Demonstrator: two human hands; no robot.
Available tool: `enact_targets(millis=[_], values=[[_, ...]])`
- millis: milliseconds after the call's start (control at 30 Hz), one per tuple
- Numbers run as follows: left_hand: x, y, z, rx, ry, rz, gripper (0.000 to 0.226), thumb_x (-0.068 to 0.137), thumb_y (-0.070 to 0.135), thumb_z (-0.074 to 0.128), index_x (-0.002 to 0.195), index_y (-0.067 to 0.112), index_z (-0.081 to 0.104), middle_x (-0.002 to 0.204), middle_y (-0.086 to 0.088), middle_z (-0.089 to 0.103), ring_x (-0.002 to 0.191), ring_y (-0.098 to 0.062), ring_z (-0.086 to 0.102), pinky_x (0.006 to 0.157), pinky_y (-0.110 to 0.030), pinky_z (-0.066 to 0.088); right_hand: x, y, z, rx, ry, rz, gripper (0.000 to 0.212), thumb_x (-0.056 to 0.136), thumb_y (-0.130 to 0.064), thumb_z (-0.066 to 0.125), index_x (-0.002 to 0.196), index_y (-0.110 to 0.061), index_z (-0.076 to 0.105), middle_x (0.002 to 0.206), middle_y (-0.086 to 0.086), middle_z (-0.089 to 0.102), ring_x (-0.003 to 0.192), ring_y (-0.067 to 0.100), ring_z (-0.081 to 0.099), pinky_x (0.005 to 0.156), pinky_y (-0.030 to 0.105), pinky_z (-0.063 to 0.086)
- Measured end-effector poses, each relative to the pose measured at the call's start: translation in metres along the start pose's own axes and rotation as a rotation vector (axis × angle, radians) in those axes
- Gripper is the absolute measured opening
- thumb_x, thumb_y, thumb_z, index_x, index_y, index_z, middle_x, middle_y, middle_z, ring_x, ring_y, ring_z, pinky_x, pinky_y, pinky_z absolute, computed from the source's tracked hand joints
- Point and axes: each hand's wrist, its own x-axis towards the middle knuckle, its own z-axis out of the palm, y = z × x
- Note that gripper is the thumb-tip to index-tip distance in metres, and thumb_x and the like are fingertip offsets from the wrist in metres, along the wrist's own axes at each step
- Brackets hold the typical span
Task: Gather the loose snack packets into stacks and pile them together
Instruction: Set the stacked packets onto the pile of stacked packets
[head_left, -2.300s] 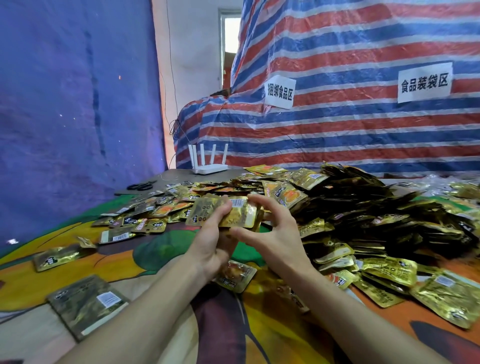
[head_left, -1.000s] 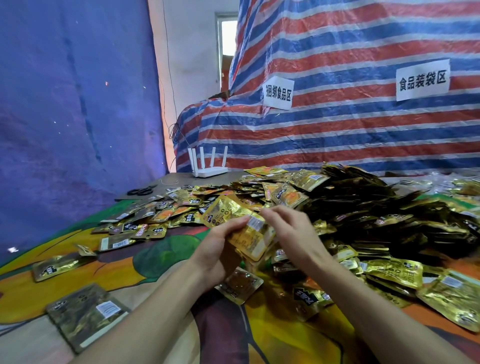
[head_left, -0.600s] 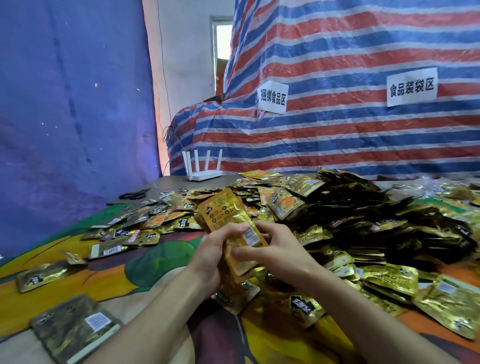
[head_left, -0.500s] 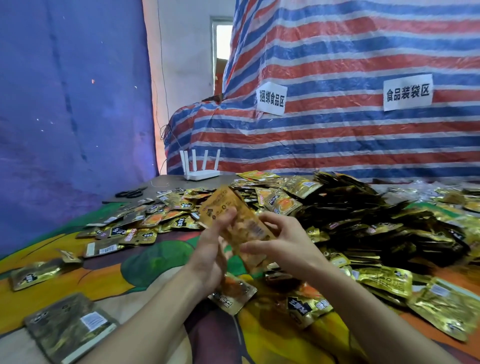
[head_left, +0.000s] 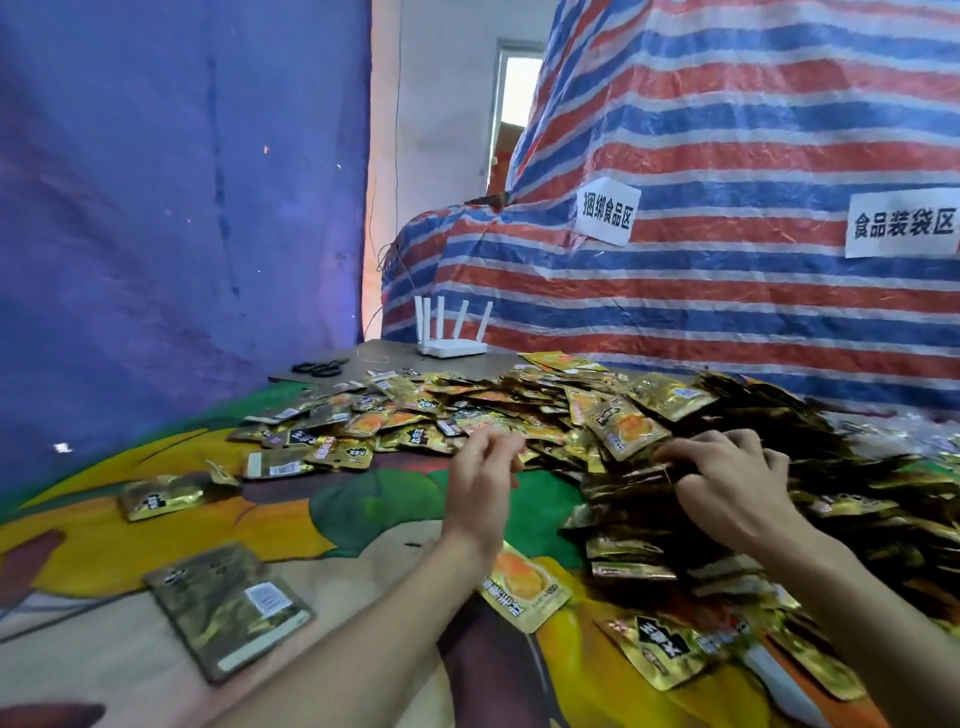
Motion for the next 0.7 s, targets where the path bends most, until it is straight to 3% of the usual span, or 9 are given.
enact_targets(millis=[67,167,267,367,433,500,600,633,700], values=[[-0.007,-0.002,0.007,0.160,-0.081,0.089,0.014,0.091,0.019,0.066,0.082,0.010,0.060,0.076,0.000,0.055,0.066,-0.006,0.049,0.062,-0.018,0.041,0.002,-0.002,-0.006,-0.050,-0.083,0.001,0.071,0.065,-0.032,0.033,0.131,-0.038,0.059,0.140,0.002,0.051,0.134,0.022,0.025,0.107,0.045,0.018],[0.002,0.008,0.013,0.456,-0.095,0.148,0.015,0.090,0.013,0.062,0.081,0.022,0.055,0.085,0.002,0.059,0.077,-0.015,0.055,0.072,-0.033,0.048,0.009,-0.017,-0.015,-0.257,-0.165,0.012,0.066,0.083,-0.030,0.048,0.148,-0.036,0.040,0.147,0.008,0.041,0.140,0.029,0.022,0.111,0.052,0.021],[0.036,0.033,-0.001,0.809,-0.179,0.062,0.014,0.087,0.011,0.058,0.086,0.024,0.054,0.101,-0.002,0.063,0.093,-0.022,0.062,0.085,-0.041,0.055,0.014,-0.042,-0.018,-0.366,-0.098,-0.030,0.062,0.089,-0.034,0.056,0.148,-0.029,0.037,0.149,0.014,0.036,0.142,0.034,0.022,0.112,0.056,0.022],[0.077,0.046,-0.043,1.117,-0.221,-0.007,0.014,0.085,0.014,0.060,0.099,0.018,0.062,0.108,-0.006,0.065,0.104,-0.027,0.062,0.094,-0.044,0.053,0.022,-0.073,-0.015,-0.313,-0.045,-0.112,0.064,0.086,-0.019,0.055,0.147,-0.029,0.038,0.150,0.014,0.035,0.142,0.035,0.024,0.114,0.058,0.022],[0.096,0.040,-0.079,1.476,-0.126,-0.011,0.034,0.085,0.030,0.066,0.117,0.020,0.060,0.125,-0.009,0.061,0.119,-0.031,0.056,0.102,-0.045,0.047,0.031,-0.095,-0.008,-0.213,0.012,-0.186,0.062,0.083,-0.016,0.057,0.143,-0.023,0.044,0.143,0.014,0.043,0.134,0.034,0.033,0.111,0.052,0.031],[0.112,0.024,-0.110,1.731,-0.061,-0.102,0.066,0.085,0.056,0.066,0.140,0.024,0.046,0.150,-0.013,0.042,0.138,-0.037,0.039,0.112,-0.054,0.036,0.042,-0.117,0.009,-0.084,0.030,-0.245,0.055,0.081,-0.016,0.059,0.135,-0.016,0.052,0.133,0.014,0.052,0.123,0.032,0.043,0.103,0.045,0.040],[0.135,-0.002,-0.140,1.775,-0.088,-0.286,0.101,0.078,0.078,0.061,0.158,0.034,0.018,0.167,-0.016,0.004,0.150,-0.049,0.005,0.114,-0.072,0.013,0.064,-0.143,0.047,-0.045,-0.115,-0.261,0.027,0.083,-0.018,0.058,0.109,-0.012,0.051,0.124,0.014,0.056,0.107,0.030,0.048,0.088,0.039,0.044],[0.143,-0.008,-0.146,1.754,-0.103,-0.345,0.106,0.076,0.081,0.060,0.159,0.038,0.012,0.168,-0.016,-0.004,0.150,-0.051,-0.001,0.113,-0.073,0.010,0.074,-0.147,0.062,-0.051,-0.170,-0.240,0.024,0.085,-0.019,0.058,0.105,-0.014,0.047,0.126,0.014,0.052,0.110,0.030,0.047,0.088,0.041,0.043],[0.154,-0.015,-0.156,1.651,-0.137,-0.441,0.106,0.074,0.082,0.060,0.159,0.040,0.011,0.167,-0.017,-0.006,0.150,-0.051,-0.002,0.117,-0.069,0.010,0.095,-0.152,0.088,-0.061,-0.244,-0.205,0.038,0.086,-0.024,0.060,0.121,-0.015,0.045,0.144,0.016,0.040,0.131,0.034,0.039,0.103,0.050,0.038]])
